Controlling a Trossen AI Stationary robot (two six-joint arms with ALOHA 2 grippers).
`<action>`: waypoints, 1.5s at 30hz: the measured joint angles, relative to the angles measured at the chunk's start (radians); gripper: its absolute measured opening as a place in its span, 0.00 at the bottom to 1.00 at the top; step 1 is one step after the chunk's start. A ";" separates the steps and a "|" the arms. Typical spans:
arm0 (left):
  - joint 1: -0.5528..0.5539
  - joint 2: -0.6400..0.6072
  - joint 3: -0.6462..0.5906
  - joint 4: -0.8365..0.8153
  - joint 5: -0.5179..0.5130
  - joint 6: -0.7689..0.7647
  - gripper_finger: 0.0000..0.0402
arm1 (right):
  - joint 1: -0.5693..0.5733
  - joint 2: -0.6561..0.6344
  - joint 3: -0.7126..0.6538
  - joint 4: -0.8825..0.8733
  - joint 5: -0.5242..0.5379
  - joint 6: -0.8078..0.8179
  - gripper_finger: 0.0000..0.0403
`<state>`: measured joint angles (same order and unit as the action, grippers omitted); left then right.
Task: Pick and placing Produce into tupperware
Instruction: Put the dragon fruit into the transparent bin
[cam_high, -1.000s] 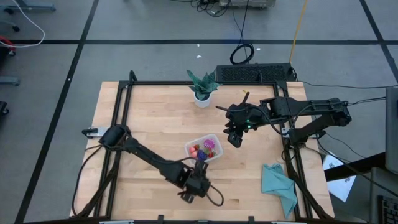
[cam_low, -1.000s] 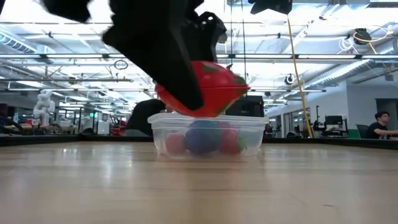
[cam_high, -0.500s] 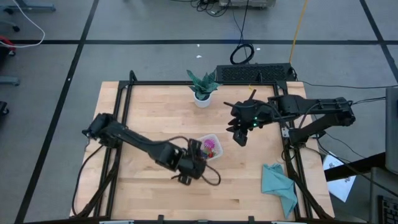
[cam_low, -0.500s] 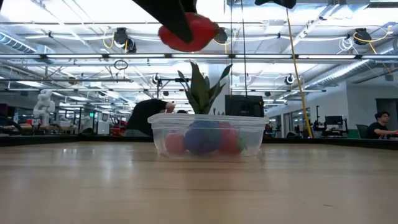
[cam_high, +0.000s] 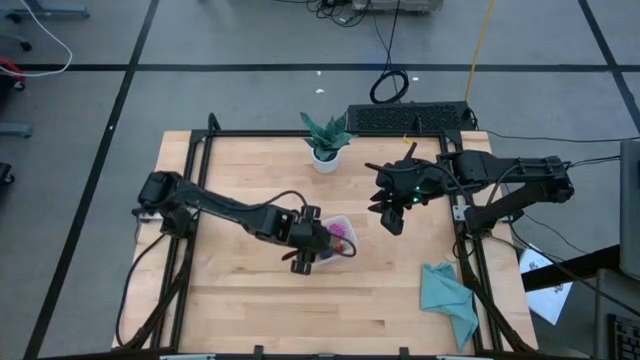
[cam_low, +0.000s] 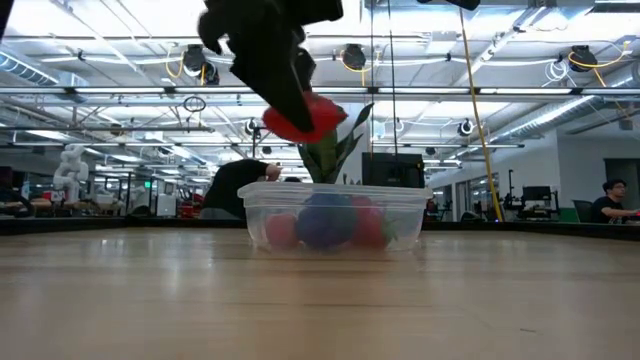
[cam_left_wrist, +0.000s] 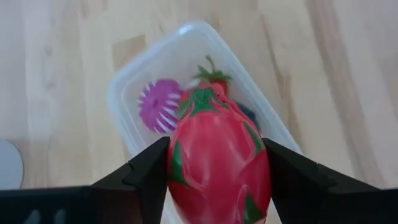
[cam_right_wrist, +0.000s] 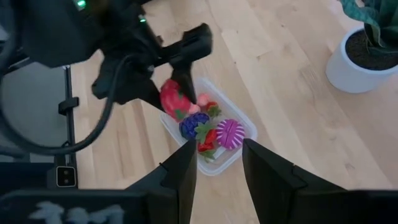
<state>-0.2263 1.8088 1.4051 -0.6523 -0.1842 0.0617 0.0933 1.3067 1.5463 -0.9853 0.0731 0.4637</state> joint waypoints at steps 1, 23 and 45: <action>0.009 0.000 -0.013 0.024 0.001 0.002 0.56 | 0.000 0.000 0.000 -0.001 0.000 -0.005 0.30; 0.137 0.000 -0.182 0.260 0.160 0.036 0.56 | 0.000 0.000 0.000 -0.016 0.000 -0.031 0.30; 0.147 0.001 -0.182 0.307 0.160 0.012 0.56 | 0.000 0.000 0.000 -0.016 0.000 -0.023 0.30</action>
<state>-0.0798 1.8102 1.2228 -0.3450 -0.0237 0.0732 0.0933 1.3071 1.5463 -1.0008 0.0731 0.4404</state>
